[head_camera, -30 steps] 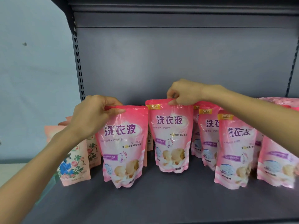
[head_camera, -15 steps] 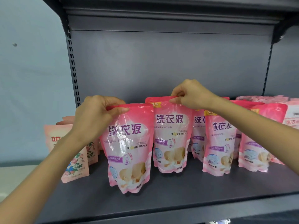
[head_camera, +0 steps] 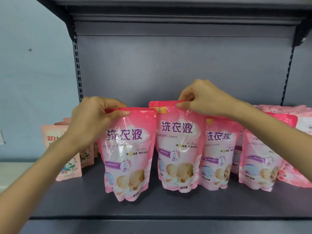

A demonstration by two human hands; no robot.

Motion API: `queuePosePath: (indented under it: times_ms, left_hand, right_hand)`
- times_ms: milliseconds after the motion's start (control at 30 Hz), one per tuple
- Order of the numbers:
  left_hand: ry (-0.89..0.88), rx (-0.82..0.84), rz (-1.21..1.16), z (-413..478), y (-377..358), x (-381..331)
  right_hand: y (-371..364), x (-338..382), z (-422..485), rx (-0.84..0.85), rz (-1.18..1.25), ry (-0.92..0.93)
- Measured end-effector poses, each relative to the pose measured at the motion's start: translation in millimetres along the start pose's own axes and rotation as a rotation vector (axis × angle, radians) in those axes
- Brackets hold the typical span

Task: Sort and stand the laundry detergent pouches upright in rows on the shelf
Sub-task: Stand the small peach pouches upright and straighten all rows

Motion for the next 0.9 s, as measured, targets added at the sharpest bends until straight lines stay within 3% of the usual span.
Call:
queuePosePath:
  times_ms: [600,900]
  left_hand:
    - [0.078,-0.076,0.126,-21.8,-29.7,-93.8]
    - [-0.018,-0.010,0.077,-13.7,-49.8,-115.3]
  right_hand:
    - [33.9,-71.2,-59.7,0.080,0.107,0.094]
    - [44.8,-107.5,-96.4,0.023,0.046,-0.032]
Point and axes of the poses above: each hand's wrist, its own z-axis towards the middle knuckle, its own y-axis out of the back of the hand, x = y × z, the point moved 8 cm from there along z, towards the middle knuckle, and after that the axes turned 13 degrees about x, right-handed, at the moved point
